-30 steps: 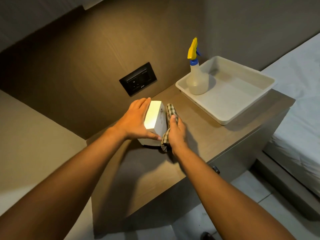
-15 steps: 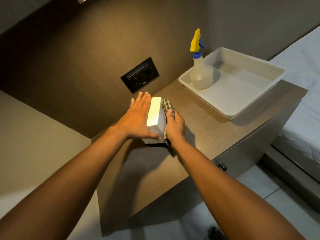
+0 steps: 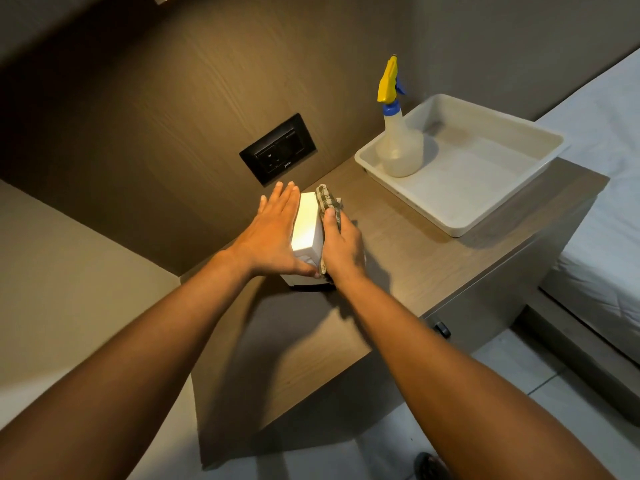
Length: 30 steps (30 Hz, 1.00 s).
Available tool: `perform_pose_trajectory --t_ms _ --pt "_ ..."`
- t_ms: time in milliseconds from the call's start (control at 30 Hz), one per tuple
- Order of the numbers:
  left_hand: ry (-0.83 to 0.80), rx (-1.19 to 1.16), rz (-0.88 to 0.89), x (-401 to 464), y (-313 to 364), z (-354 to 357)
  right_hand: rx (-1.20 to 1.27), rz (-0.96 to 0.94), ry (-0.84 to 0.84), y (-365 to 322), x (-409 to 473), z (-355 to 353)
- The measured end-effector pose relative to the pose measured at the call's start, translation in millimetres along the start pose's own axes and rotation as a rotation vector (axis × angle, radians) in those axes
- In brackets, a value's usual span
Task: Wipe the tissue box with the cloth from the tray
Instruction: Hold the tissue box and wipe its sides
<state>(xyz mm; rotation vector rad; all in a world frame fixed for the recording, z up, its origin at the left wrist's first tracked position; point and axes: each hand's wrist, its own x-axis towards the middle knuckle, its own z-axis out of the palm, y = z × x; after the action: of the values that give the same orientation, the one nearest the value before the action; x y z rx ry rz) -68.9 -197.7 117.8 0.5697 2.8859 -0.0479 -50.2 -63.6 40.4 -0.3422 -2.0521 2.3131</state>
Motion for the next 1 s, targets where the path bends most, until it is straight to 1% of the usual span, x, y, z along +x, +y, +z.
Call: perform_pose_trajectory --t_ms 100,167,233,367,433,567,667,733,800,900,1000 --pt "-0.01 -0.005 0.015 0 -1 1 0.018 -0.038 -0.037 23 -19 -2" --pt "-0.019 -0.009 0.013 0 -1 0 -0.018 -0.028 -0.08 41 -32 -4" --pt "-0.027 -0.012 0.008 1 -1 -1 -0.054 0.011 -0.078 48 -36 -6" --pt "-0.029 -0.012 0.009 -1 0 -2 -0.02 0.066 -0.002 23 -8 -2" --pt "-0.016 -0.011 0.003 -1 0 -2 -0.031 0.08 -0.002 8 9 -2" --pt "-0.001 -0.002 0.001 -1 1 -1 -0.032 0.006 -0.033 0 9 -1" --pt "-0.005 0.007 0.011 0 0 -1 -0.012 -0.105 -0.079 15 -14 -2" --pt "-0.011 0.009 0.012 0 0 -1 0.014 -0.146 -0.104 27 -28 -4" --pt "-0.017 0.006 0.009 0 0 -2 0.01 -0.147 -0.094 29 -28 -5" --pt "-0.016 -0.009 0.0 -1 1 -2 -0.024 -0.112 -0.08 9 -4 -4" --pt "-0.011 -0.021 -0.015 -2 2 -2 -0.104 -0.154 -0.14 -15 23 -14"
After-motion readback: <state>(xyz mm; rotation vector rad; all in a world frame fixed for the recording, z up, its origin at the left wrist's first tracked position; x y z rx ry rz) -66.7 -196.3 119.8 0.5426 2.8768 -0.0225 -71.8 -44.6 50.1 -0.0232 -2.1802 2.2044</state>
